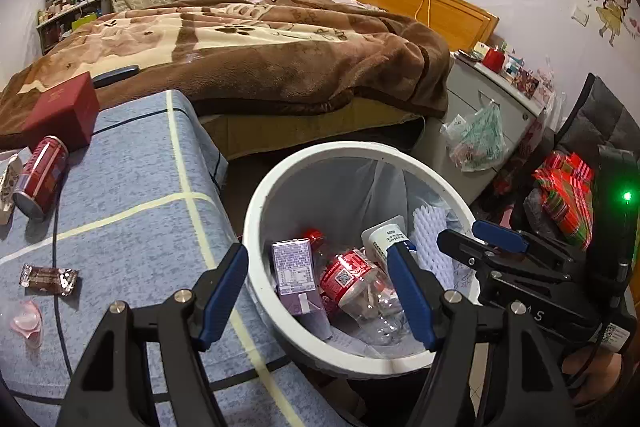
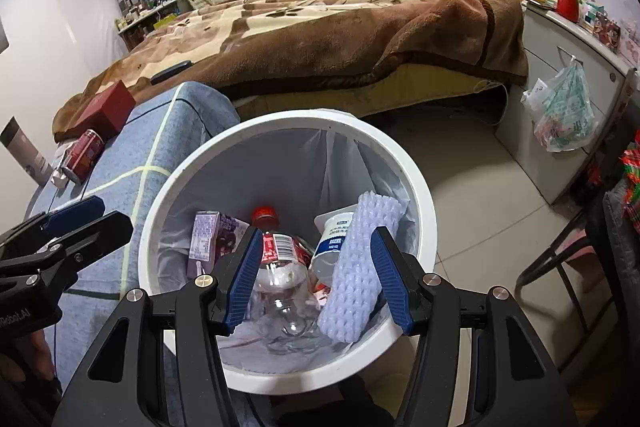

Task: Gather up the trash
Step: 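Carry the foam sleeve and milk carton over the bin and open both tools, then move both open tools back over the table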

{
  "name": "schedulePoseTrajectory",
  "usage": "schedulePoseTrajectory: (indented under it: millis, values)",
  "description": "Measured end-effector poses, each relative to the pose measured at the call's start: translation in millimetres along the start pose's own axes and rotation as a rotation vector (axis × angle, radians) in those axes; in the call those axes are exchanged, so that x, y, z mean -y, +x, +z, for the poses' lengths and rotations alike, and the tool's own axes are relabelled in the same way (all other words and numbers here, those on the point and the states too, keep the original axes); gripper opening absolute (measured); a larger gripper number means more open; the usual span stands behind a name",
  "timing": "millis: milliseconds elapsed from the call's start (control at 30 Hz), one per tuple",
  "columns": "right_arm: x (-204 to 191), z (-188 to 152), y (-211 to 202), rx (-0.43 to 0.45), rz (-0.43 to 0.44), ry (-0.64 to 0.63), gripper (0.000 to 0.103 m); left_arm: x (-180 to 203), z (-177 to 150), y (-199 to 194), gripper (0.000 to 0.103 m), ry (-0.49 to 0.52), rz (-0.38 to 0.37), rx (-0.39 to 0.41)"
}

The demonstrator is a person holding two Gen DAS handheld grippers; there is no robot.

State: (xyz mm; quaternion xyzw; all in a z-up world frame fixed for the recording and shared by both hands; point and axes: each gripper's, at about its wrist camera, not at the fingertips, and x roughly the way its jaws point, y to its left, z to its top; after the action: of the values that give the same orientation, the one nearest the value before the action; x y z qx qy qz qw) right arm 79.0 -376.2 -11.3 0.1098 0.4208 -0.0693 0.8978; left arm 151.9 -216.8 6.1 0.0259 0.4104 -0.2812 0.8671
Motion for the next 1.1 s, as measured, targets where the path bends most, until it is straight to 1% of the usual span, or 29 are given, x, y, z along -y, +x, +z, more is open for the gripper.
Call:
schedulePoseTrajectory:
  millis: [133, 233, 767, 900, 1000, 1100]
  values:
    - [-3, -1, -4, 0.009, 0.005, -0.003, 0.057, -6, -3, -8, 0.074, -0.001, 0.011, 0.011]
    - [-6, -1, -5, 0.015, 0.002, -0.003, 0.057, -8, -5, -14, 0.074, 0.004, 0.034, 0.025]
    - [-24, -3, -14, 0.031, 0.014, -0.018, 0.057, -26, -13, -40, 0.074, -0.018, 0.054, 0.057]
    - [-30, -3, -16, 0.041, 0.016, -0.021, 0.057, -34, -17, -52, 0.074, -0.018, 0.084, 0.082]
    - [-37, -3, -19, 0.052, 0.018, -0.031, 0.058, -41, -19, -60, 0.074, -0.036, 0.075, 0.087]
    - [-45, -4, -21, 0.063, 0.034, -0.033, 0.058, -50, -21, -71, 0.074, -0.036, 0.108, 0.111]
